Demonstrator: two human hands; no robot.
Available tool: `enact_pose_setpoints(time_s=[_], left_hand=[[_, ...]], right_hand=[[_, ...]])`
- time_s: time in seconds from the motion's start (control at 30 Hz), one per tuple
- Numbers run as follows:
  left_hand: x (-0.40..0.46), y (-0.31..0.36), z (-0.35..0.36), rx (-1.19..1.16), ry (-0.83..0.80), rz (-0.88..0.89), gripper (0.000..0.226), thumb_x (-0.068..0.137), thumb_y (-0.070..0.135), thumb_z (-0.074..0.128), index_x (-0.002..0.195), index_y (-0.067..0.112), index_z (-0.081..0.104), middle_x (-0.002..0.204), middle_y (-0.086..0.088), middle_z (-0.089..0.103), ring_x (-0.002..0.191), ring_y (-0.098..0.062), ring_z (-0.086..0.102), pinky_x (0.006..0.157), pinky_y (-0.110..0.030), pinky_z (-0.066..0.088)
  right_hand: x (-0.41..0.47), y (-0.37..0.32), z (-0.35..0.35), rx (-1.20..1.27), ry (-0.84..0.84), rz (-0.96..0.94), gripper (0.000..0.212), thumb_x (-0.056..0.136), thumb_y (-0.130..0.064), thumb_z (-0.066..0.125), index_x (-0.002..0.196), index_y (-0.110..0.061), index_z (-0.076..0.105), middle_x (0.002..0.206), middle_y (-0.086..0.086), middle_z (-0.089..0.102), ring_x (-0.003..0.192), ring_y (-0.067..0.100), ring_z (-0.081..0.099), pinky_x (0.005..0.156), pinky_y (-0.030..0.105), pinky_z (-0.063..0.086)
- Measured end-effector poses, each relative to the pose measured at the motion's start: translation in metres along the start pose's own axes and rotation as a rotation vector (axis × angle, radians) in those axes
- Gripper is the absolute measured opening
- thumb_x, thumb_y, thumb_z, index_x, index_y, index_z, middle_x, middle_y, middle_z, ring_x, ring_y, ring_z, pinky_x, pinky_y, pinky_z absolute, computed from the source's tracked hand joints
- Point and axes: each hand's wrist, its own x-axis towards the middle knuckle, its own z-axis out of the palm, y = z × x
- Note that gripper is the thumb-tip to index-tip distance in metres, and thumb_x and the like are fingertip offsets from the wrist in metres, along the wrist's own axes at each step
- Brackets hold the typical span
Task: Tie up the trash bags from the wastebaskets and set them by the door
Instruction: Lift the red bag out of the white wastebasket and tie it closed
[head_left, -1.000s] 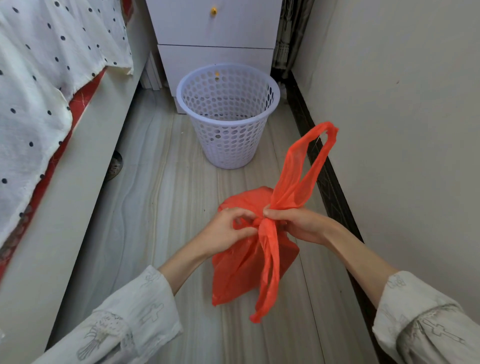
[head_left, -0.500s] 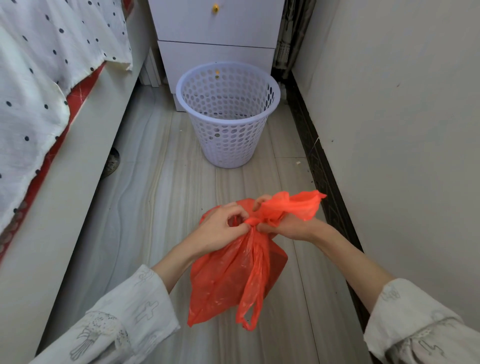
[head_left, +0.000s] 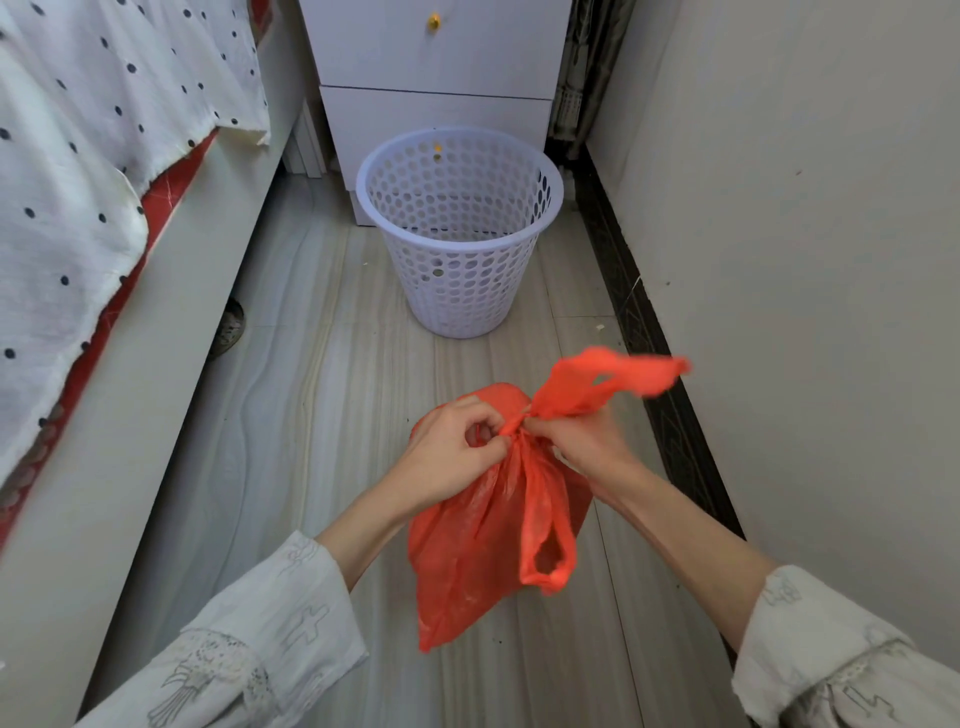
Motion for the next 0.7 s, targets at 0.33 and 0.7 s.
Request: enact_pose_setpoints(time_s=[0.33, 0.7], left_hand=[[-0.003, -0.005, -0.007, 0.1, 0.058, -0.063, 0.006, 0.077, 0.021, 0.067, 0.078, 0.015, 0.066, 0.071, 0.007, 0.053, 0.072, -0.016, 0.055, 0.077, -0.031, 0.044], [-0.003, -0.021, 0.004, -0.01, -0.002, -0.263, 0.011, 0.084, 0.021, 0.059, 0.078, 0.014, 0.063, 0.073, -0.002, 0.066, 0.068, -0.015, 0.058, 0.081, -0.035, 0.05]], right_hand=[[-0.003, -0.006, 0.009, 0.631, -0.284, 0.217, 0.023, 0.087, 0.003, 0.048, 0.092, -0.013, 0.063, 0.076, 0.001, 0.065, 0.063, 0.005, 0.063, 0.06, 0.018, 0.053], [-0.006, 0.023, 0.017, 0.291, -0.202, -0.113, 0.028, 0.08, 0.011, 0.052, 0.077, -0.015, 0.062, 0.082, 0.003, 0.065, 0.074, 0.004, 0.063, 0.072, 0.013, 0.049]])
